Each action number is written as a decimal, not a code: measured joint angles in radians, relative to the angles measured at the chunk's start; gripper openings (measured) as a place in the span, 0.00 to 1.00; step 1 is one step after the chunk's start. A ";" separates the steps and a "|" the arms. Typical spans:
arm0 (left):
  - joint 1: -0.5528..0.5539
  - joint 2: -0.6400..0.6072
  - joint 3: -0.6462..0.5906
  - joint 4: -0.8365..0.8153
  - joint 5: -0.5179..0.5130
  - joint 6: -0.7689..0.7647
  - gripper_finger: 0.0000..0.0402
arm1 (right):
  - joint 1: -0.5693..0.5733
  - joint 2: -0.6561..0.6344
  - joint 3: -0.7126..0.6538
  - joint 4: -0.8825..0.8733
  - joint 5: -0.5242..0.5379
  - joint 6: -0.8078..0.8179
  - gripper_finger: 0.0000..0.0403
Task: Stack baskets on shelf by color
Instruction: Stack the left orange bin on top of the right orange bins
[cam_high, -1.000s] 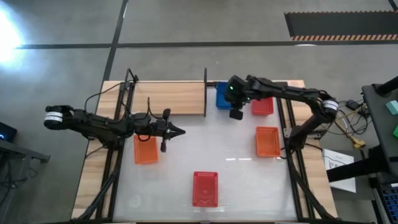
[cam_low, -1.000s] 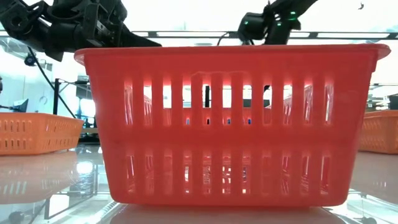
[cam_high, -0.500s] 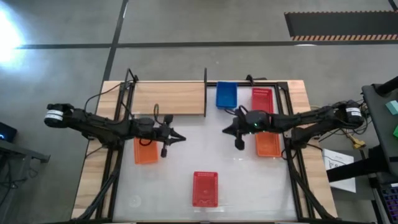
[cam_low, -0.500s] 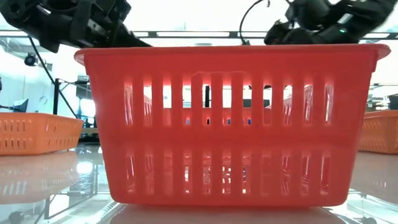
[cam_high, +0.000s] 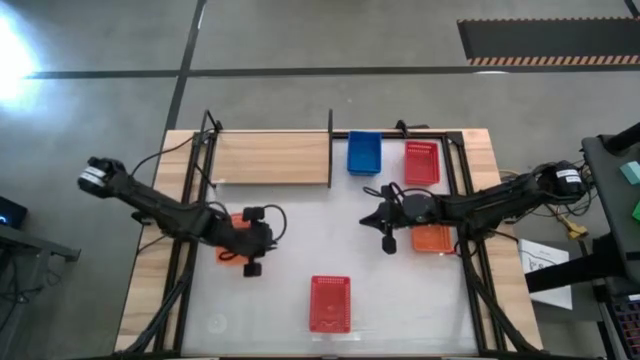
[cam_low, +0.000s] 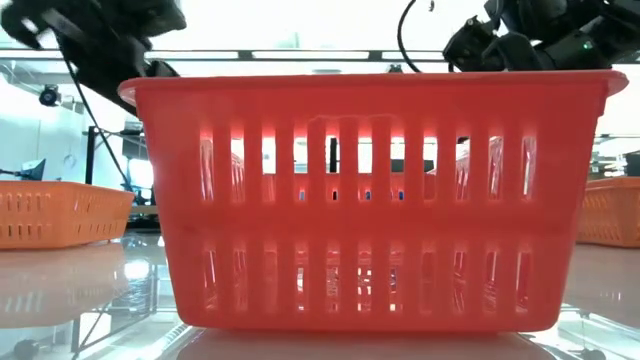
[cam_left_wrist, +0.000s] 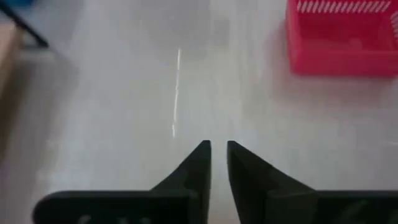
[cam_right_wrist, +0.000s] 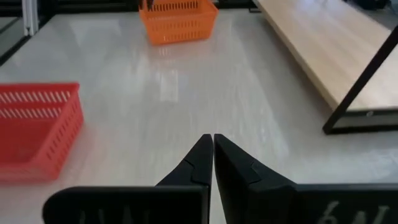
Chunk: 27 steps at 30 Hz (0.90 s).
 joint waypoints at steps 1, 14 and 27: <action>-0.016 0.006 0.028 -0.060 0.001 -0.048 0.12 | 0.000 0.000 0.005 0.000 0.000 -0.007 0.02; -0.197 0.167 0.270 -0.614 0.051 -0.410 0.36 | 0.000 0.001 0.024 -0.016 -0.001 -0.069 0.02; -0.278 0.252 0.160 -0.644 0.050 -0.539 0.36 | 0.032 0.001 0.023 -0.017 -0.004 -0.073 0.02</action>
